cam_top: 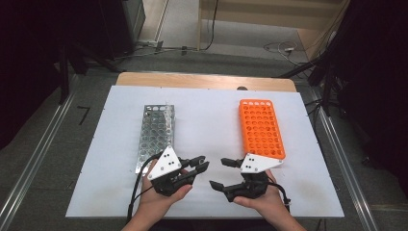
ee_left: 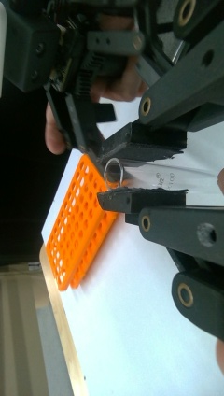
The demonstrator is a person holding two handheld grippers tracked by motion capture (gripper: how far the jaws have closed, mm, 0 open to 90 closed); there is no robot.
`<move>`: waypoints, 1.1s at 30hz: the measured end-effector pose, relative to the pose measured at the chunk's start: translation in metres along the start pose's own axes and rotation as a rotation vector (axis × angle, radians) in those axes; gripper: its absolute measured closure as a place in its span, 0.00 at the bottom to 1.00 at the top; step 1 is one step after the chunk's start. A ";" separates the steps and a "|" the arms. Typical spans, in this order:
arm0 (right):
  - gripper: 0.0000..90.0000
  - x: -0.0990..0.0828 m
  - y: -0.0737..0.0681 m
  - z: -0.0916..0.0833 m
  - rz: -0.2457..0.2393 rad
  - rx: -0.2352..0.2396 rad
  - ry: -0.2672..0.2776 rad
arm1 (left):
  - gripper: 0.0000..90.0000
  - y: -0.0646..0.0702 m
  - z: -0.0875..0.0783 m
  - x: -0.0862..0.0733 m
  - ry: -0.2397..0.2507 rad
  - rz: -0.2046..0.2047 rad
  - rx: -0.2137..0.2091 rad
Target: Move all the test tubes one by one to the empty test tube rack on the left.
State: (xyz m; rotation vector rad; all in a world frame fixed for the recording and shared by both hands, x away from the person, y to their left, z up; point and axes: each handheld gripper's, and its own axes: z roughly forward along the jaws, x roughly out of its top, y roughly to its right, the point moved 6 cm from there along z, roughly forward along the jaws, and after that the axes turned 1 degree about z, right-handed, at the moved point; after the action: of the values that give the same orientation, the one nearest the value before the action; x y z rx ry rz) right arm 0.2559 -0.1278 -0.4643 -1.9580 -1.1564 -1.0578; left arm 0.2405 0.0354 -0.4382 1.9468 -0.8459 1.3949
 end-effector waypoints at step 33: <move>0.02 -0.062 0.083 -0.108 0.119 -0.268 0.068 | 0.84 -0.129 -0.012 0.022 0.064 -0.024 0.366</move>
State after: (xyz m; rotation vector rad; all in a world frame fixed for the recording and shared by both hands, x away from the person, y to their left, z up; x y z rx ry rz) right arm 0.2780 -0.2757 -0.4745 -2.1463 -0.8869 -1.2576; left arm 0.3387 0.1215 -0.4263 2.1559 -0.5645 1.6813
